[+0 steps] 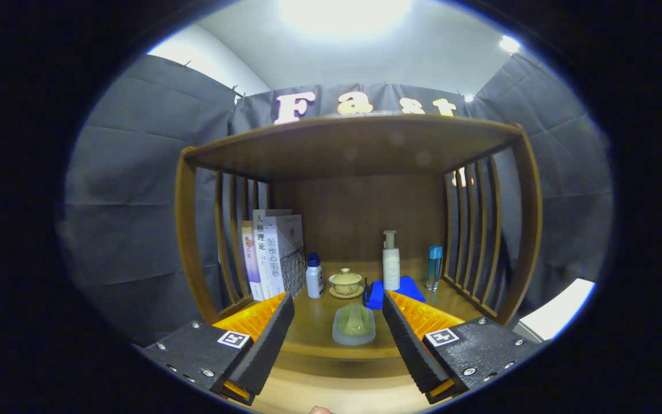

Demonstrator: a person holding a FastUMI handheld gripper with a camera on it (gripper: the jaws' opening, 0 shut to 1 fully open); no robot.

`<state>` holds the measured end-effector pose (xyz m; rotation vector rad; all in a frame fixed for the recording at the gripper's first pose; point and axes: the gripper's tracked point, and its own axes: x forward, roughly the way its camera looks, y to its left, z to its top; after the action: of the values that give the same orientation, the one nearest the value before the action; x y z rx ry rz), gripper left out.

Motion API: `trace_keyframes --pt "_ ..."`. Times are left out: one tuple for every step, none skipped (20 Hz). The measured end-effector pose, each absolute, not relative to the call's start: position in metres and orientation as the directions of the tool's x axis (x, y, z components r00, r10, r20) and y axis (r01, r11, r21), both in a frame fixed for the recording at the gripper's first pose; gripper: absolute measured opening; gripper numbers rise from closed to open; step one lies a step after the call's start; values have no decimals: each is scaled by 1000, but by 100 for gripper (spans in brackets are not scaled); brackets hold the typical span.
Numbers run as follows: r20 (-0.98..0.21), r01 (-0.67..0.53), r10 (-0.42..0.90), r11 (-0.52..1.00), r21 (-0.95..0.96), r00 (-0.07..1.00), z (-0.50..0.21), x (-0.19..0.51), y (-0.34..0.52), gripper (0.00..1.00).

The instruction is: Pull open the drawer, take out the items inside it, and place them on the countertop above the cabinet.

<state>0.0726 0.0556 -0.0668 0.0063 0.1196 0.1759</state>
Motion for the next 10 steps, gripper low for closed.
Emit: trace_keyframes --pt "-109 -185 184 983 6 977 -62 53 59 95" --pt "-98 -200 199 980 1 975 -61 34 65 95" --pt "-88 -211 210 977 -4 974 -61 15 72 95" --pt "-74 -213 212 977 -13 974 -62 -2 77 95" --pt "-62 -211 209 977 -23 976 -65 -18 79 95" --pt "-52 -222 220 975 -30 974 -69 -35 85 95" --pt "-49 -229 228 973 -30 972 -75 -50 91 95" --pt "-54 -241 239 970 -25 969 -81 -65 96 95" --pt "-55 -246 244 969 -17 968 -87 -79 98 95" --pt "-59 -240 239 971 -16 969 -91 -89 97 95"
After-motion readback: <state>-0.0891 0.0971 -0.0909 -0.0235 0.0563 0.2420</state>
